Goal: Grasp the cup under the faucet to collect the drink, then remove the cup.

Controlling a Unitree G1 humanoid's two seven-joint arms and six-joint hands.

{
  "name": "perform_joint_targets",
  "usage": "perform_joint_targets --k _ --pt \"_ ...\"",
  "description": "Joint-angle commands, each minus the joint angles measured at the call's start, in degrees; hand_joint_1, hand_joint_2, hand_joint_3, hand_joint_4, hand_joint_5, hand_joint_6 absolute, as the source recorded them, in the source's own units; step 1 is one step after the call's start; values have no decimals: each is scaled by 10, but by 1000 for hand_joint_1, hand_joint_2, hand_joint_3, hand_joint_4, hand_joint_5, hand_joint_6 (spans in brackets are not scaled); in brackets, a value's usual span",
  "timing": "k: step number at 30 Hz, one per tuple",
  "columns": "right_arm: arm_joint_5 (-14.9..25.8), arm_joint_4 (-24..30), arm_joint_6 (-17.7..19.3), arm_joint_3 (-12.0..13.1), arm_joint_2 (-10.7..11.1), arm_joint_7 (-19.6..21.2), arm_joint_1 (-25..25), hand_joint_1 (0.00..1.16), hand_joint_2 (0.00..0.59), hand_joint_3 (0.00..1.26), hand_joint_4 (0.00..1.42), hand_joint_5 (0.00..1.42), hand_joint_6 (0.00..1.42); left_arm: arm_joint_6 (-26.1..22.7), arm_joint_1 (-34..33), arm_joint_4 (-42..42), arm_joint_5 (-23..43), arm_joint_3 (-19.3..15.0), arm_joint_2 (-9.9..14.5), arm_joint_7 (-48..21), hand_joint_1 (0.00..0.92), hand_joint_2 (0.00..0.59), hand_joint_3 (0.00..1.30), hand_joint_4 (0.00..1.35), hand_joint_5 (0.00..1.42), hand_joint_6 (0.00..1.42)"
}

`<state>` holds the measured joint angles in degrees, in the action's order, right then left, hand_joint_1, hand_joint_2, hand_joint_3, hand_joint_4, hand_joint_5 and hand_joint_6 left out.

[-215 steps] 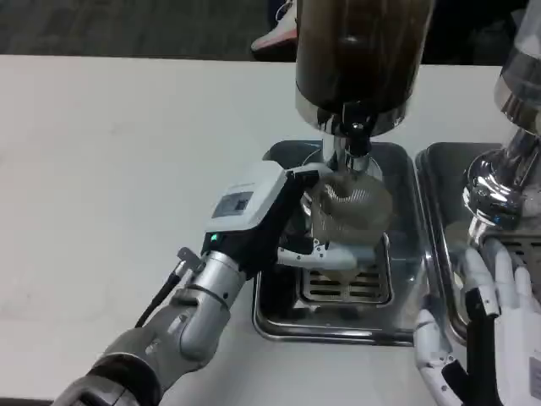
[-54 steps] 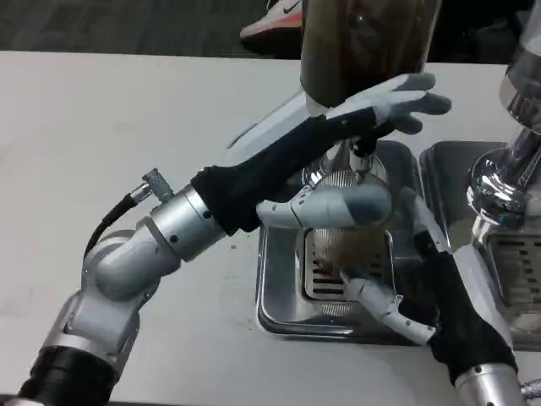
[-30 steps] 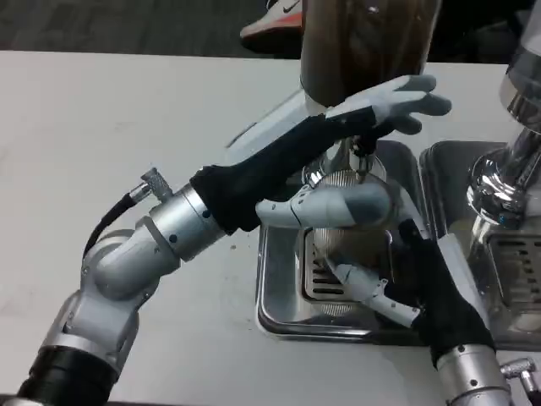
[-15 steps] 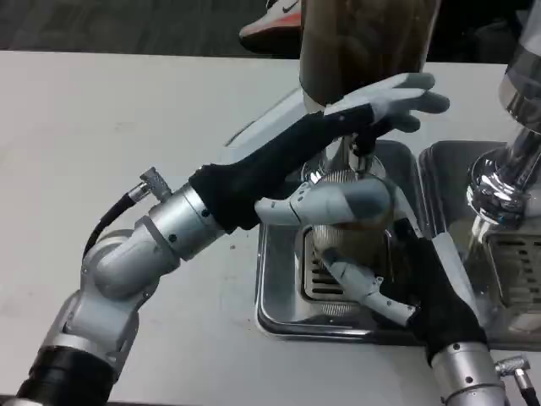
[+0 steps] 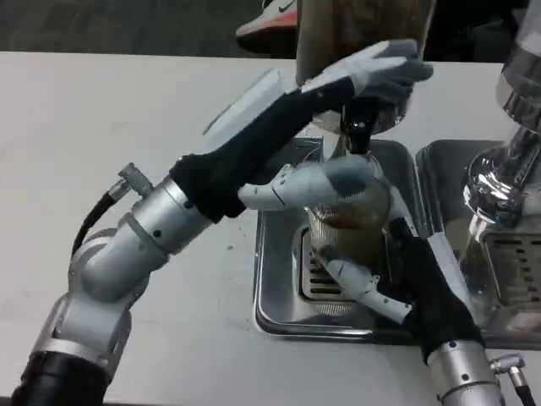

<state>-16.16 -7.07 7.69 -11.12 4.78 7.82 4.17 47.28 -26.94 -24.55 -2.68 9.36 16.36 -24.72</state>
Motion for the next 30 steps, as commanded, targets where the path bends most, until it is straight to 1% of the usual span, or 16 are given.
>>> perform_joint_targets --k 1,6,8,10,13,15,18,20,24,26,28,30 --pt "8 -9 16 6 -4 -2 -3 626 221 0 0 0 0 8 5 25 27 -27 -4 16 0 126 206 43 212 132" --pt "11 -12 20 9 -7 -3 -9 626 221 0 0 0 0 4 17 61 44 -51 2 20 0 128 206 49 215 137" --pt "12 -13 22 10 -6 -5 -9 626 221 0 0 0 0 13 33 86 23 -68 14 33 0 127 206 51 215 137" --pt "11 -12 24 10 -5 -5 -10 626 221 0 0 0 0 17 58 115 6 -83 24 44 0 126 205 53 216 138" --pt "10 -13 26 12 -5 -6 -10 626 221 0 0 0 0 9 123 148 16 -115 37 60 0 125 205 55 216 139" --pt "10 -12 26 12 -5 -6 -10 626 221 0 0 0 0 2 147 152 21 -129 42 66 0 126 205 55 216 139" --pt "10 -12 29 13 -4 -8 -10 626 221 0 0 0 0 11 191 144 -35 -167 59 98 0 128 206 56 216 140" --pt "10 -12 31 13 -4 -7 -10 626 221 0 0 0 0 14 220 127 -57 -179 65 115 0 129 206 56 216 140" --pt "10 -11 33 12 -2 -12 -11 626 221 0 0 0 0 12 257 88 -89 -183 70 143 0 132 182 33 196 131" --pt "10 -10 34 12 -1 -13 -12 626 221 0 0 0 0 10 277 74 -111 -179 68 158 0 133 162 2 163 107" --pt "9 -7 36 12 -1 -12 -11 626 221 0 0 0 0 11 289 58 -129 -174 65 174 0 133 157 0 147 96" --pt "10 -7 37 12 -1 -13 -11 626 221 0 0 0 0 9 294 23 -141 -163 62 187 0 134 154 0 142 78"
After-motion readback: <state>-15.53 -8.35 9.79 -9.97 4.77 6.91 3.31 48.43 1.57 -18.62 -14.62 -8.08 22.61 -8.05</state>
